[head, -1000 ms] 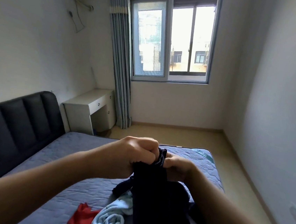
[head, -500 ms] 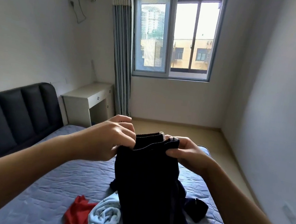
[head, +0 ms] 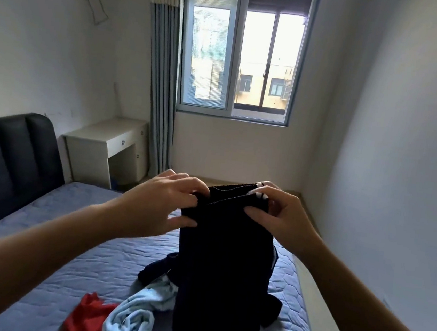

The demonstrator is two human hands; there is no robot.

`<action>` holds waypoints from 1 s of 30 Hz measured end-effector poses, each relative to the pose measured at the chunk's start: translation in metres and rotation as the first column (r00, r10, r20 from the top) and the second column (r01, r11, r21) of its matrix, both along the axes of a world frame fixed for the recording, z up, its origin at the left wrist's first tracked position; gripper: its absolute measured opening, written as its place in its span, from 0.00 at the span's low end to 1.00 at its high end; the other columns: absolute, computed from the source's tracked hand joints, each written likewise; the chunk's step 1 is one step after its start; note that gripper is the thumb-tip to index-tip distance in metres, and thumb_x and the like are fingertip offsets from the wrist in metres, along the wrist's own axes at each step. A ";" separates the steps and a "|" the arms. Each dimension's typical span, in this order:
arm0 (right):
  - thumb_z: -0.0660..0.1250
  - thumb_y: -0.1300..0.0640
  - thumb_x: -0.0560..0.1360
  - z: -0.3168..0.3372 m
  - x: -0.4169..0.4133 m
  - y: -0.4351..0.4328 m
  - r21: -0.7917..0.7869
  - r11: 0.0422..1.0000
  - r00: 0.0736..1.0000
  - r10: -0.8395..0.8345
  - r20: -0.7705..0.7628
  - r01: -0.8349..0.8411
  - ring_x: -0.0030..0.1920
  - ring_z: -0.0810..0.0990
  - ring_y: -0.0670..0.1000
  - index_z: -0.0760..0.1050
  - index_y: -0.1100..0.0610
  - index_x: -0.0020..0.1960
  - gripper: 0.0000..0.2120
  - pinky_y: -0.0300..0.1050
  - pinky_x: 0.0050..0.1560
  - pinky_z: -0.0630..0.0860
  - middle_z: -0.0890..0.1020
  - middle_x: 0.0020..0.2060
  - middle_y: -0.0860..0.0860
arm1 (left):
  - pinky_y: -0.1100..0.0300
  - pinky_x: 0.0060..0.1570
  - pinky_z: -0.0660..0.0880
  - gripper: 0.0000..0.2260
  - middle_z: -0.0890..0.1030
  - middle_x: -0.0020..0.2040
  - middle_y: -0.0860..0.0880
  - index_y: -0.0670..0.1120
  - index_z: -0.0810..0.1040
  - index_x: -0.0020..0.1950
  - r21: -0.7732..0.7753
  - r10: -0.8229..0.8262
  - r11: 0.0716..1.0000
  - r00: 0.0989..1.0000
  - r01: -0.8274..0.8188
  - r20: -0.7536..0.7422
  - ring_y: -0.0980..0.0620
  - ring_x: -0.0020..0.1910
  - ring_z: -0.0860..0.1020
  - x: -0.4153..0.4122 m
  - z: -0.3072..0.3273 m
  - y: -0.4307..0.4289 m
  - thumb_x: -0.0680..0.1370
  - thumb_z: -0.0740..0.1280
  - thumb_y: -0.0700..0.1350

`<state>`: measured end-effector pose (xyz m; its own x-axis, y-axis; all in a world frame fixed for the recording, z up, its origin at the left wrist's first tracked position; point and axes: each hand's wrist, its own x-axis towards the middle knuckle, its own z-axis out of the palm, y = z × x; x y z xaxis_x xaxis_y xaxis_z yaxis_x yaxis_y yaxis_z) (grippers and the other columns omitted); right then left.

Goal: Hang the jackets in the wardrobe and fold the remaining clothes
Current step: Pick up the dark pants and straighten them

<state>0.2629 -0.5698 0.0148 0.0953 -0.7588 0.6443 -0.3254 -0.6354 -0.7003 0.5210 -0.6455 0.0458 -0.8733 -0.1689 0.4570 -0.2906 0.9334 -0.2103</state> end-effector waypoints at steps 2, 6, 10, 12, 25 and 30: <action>0.72 0.70 0.69 0.008 -0.004 0.006 -0.031 0.999 0.993 -0.044 -0.107 0.041 0.53 0.78 0.52 0.79 0.56 0.49 0.12 0.51 0.49 0.79 0.77 0.54 0.52 | 0.56 0.57 0.73 0.11 0.74 0.62 0.54 0.51 0.82 0.54 0.061 -0.010 0.998 0.999 0.013 -0.049 0.57 0.55 0.75 -0.001 0.004 -0.005 0.75 0.69 0.53; 0.72 0.65 0.71 0.026 -0.011 0.013 -0.137 0.990 0.922 -0.066 -0.383 0.014 0.54 0.76 0.55 0.74 0.50 0.54 0.16 0.58 0.38 0.78 0.76 0.58 0.45 | 0.61 0.54 0.70 0.14 0.71 0.64 0.56 0.56 0.80 0.57 0.084 -0.034 0.996 0.999 0.037 -0.037 0.63 0.50 0.70 -0.002 0.014 -0.014 0.75 0.63 0.57; 0.69 0.60 0.73 0.037 -0.014 0.019 -0.155 0.988 0.829 -0.068 -0.555 -0.023 0.50 0.77 0.52 0.73 0.42 0.58 0.18 0.45 0.35 0.79 0.74 0.55 0.40 | 0.62 0.52 0.70 0.13 0.71 0.63 0.56 0.56 0.80 0.56 0.078 -0.070 0.994 0.997 0.071 -0.017 0.61 0.49 0.73 -0.004 0.022 -0.020 0.76 0.63 0.57; 0.69 0.59 0.74 0.042 -0.017 0.023 -0.104 0.995 0.791 -0.060 -0.609 -0.005 0.48 0.78 0.49 0.72 0.42 0.59 0.18 0.37 0.37 0.79 0.75 0.53 0.37 | 0.63 0.52 0.68 0.12 0.70 0.63 0.56 0.57 0.80 0.56 0.069 -0.091 0.993 0.996 0.091 0.005 0.60 0.48 0.74 -0.005 0.023 -0.021 0.75 0.63 0.57; 0.64 0.51 0.74 0.087 -0.027 0.032 0.028 0.991 0.510 -0.043 -0.859 0.130 0.40 0.78 0.53 0.78 0.59 0.45 0.11 0.56 0.42 0.75 0.73 0.45 0.45 | 0.54 0.39 0.76 0.14 0.77 0.44 0.56 0.48 0.80 0.47 0.116 -0.146 0.984 0.987 0.138 0.067 0.56 0.38 0.77 0.001 0.054 -0.046 0.76 0.64 0.58; 0.69 0.55 0.75 0.102 -0.025 0.023 0.051 0.993 0.639 -0.029 -0.769 0.107 0.41 0.79 0.54 0.81 0.60 0.49 0.09 0.52 0.41 0.77 0.77 0.43 0.53 | 0.67 0.36 0.71 0.16 0.76 0.34 0.55 0.46 0.79 0.41 0.156 -0.177 0.972 0.984 0.178 -0.016 0.57 0.34 0.75 -0.013 0.072 -0.044 0.74 0.67 0.60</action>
